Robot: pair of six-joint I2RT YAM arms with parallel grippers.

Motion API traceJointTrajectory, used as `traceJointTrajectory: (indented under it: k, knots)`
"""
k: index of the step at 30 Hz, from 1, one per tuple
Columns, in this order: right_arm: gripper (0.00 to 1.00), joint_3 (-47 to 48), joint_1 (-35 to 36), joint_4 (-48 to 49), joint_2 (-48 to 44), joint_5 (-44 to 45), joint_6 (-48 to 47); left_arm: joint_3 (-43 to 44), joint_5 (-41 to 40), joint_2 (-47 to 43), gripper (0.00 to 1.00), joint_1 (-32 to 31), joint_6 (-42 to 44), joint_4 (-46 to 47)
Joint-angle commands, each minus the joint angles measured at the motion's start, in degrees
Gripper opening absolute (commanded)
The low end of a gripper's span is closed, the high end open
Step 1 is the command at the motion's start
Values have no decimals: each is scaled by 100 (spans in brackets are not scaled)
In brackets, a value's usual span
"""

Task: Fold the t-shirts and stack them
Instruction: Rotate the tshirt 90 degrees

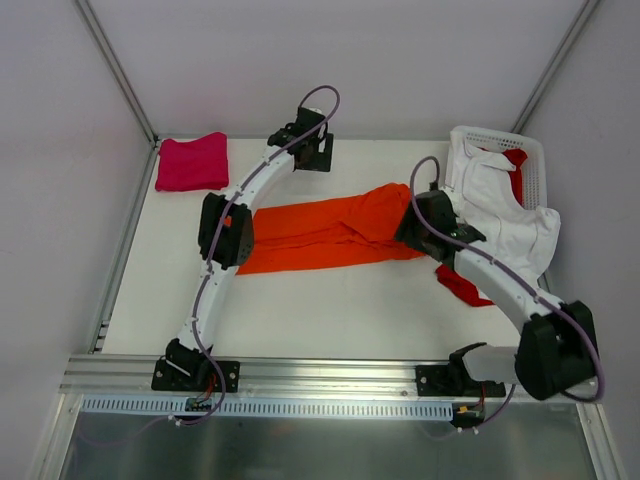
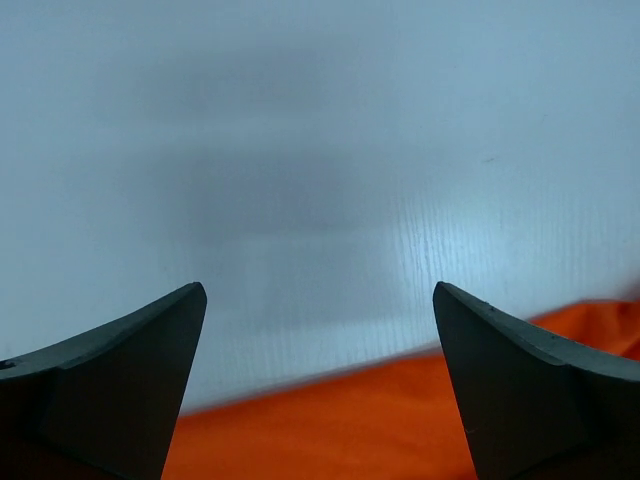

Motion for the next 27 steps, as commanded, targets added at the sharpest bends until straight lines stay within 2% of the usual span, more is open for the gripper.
traceJointTrajectory:
  k: [1, 2, 3, 4, 8, 12, 20, 23, 27]
  knots:
    - [53, 1074, 55, 889, 1104, -962, 76, -275, -513, -1172, 99, 16, 24, 190]
    - [11, 1295, 55, 925, 1394, -1043, 128, -564, -566, -1295, 98, 16, -21, 199]
    - [1, 1524, 55, 908, 1954, -1096, 137, -723, -619, -1540, 97, 25, -82, 199]
    - [1, 1961, 55, 890, 2221, -1236, 137, -1003, -732, -1647, 97, 25, -109, 216]
    - [0, 2571, 55, 636, 3084, -1290, 234, -1593, -943, -2244, 96, 42, -188, 216]
    - [1, 2546, 20, 407, 3392, -1115, 680, -2121, -1146, -2675, 95, 51, -372, 225]
    - [1, 1817, 38, 275, 2953, -500, 1156, -3036, -1261, -3168, 94, 77, -689, 269]
    - [1, 2017, -32, -32, 3390, -384, 1306, -3177, -1094, -3212, 93, 69, -899, 260]
    - [0, 2519, -269, -270, 4068, -831, 1456, -3370, -962, -3335, 92, 69, -1058, 269]
